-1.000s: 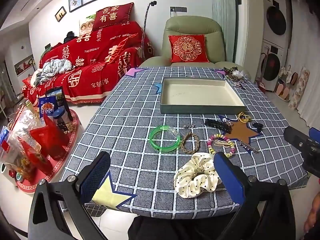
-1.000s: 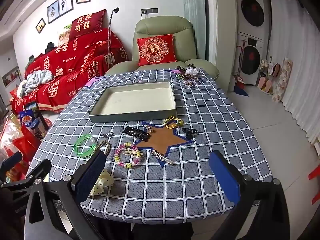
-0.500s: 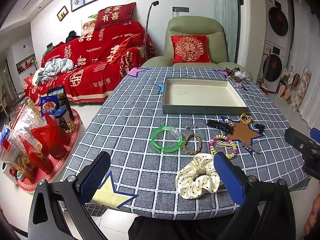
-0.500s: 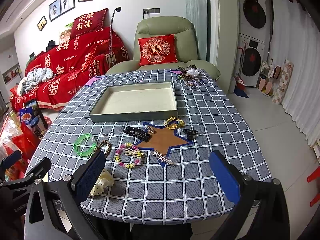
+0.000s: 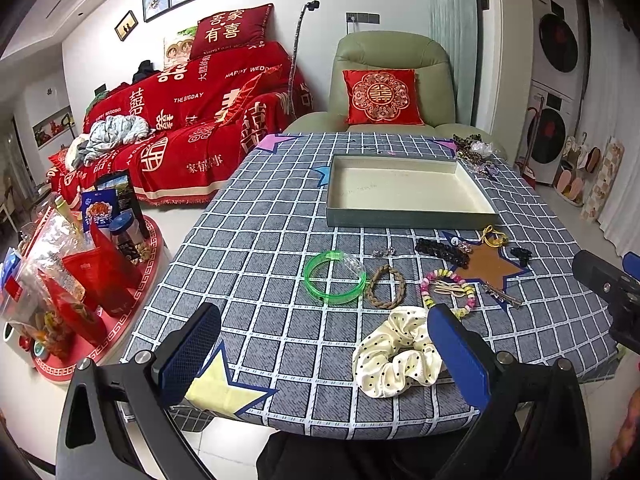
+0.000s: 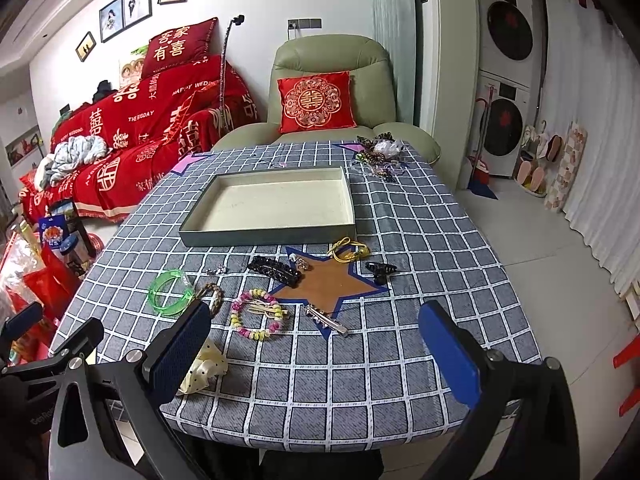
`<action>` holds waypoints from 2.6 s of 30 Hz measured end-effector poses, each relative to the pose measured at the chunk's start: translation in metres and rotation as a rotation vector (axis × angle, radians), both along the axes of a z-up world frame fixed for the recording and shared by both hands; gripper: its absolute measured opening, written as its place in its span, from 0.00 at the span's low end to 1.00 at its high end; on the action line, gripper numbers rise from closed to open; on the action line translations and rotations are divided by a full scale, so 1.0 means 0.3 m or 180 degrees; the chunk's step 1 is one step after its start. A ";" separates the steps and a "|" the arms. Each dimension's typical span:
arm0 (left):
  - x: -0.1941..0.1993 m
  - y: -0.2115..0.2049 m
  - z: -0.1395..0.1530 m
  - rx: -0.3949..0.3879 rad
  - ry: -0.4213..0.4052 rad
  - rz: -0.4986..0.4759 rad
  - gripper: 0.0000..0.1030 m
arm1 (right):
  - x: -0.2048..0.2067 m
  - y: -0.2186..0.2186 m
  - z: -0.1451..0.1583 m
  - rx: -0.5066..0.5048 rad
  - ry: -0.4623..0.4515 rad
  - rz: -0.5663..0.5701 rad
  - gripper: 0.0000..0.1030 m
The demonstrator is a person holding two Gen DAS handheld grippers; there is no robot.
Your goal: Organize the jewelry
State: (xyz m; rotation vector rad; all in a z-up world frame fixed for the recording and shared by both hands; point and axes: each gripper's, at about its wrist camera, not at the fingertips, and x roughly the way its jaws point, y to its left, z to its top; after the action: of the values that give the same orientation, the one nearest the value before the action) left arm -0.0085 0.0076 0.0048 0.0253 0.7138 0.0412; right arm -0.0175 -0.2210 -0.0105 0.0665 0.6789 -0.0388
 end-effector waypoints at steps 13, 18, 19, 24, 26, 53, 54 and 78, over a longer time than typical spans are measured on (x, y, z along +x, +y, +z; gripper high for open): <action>0.001 0.021 -0.010 -0.0004 0.0008 0.0034 1.00 | 0.001 0.004 0.006 -0.0013 -0.0007 0.0000 1.00; 0.002 0.022 -0.012 -0.0007 0.0009 0.0036 1.00 | 0.003 0.003 0.006 -0.0021 -0.0003 0.0001 1.00; 0.002 0.022 -0.014 -0.0009 0.0014 0.0040 1.00 | 0.002 0.003 0.007 -0.0024 -0.0003 0.0000 1.00; 0.006 0.018 -0.022 -0.0008 0.0030 0.0054 1.00 | 0.000 0.001 0.008 -0.0025 -0.0002 0.0011 1.00; 0.007 0.017 -0.022 -0.0006 0.0029 0.0054 1.00 | 0.000 0.000 0.008 -0.0019 0.0001 0.0009 1.00; 0.006 0.014 -0.021 -0.0003 0.0026 0.0062 1.00 | -0.002 0.003 0.006 -0.0033 0.0001 0.0003 1.00; 0.006 0.014 -0.021 -0.0003 0.0025 0.0063 1.00 | -0.003 0.003 0.007 -0.0036 0.0001 0.0003 1.00; 0.004 0.015 -0.023 0.0003 0.0023 0.0064 1.00 | -0.004 0.003 0.006 -0.0027 0.0001 0.0004 1.00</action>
State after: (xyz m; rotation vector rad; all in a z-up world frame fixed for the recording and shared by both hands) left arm -0.0073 0.0121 -0.0020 0.0192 0.7212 0.0608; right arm -0.0188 -0.2201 -0.0087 0.0580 0.6789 -0.0406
